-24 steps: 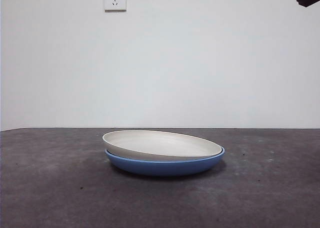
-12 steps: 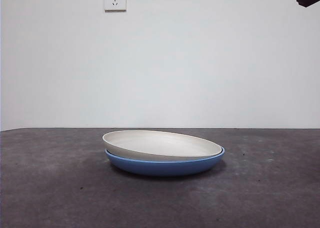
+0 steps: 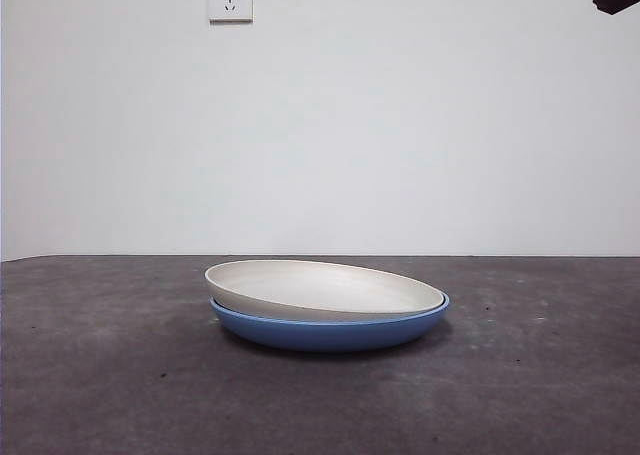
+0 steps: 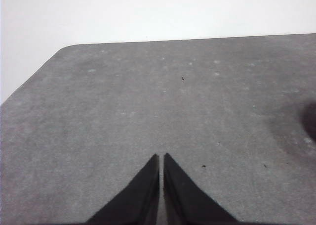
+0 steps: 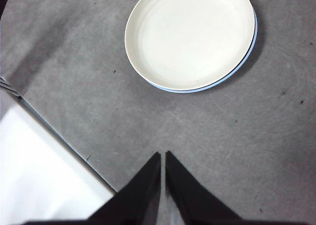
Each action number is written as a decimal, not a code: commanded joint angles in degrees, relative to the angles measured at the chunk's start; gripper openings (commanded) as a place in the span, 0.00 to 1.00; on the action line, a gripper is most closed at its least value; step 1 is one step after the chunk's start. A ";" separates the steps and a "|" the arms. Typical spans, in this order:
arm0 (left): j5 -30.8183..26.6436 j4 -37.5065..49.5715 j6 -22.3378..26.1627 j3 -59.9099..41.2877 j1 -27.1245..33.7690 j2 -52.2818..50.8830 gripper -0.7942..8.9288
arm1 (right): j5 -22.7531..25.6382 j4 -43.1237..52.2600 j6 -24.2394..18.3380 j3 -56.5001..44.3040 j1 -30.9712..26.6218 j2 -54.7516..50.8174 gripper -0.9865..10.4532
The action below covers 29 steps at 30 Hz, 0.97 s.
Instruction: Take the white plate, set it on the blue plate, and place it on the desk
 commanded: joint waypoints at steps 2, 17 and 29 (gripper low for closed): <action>-0.13 -0.48 0.22 -1.16 0.15 -0.07 0.10 | 0.20 0.63 -0.87 0.96 0.31 0.37 0.09; -0.13 -0.48 0.22 -1.16 0.15 -0.07 0.10 | 7.65 25.79 -5.60 -5.84 -13.33 -16.28 0.09; -0.13 -0.48 0.22 -1.16 0.15 -0.07 0.10 | 12.02 53.88 -5.31 -35.95 -26.56 -35.93 0.09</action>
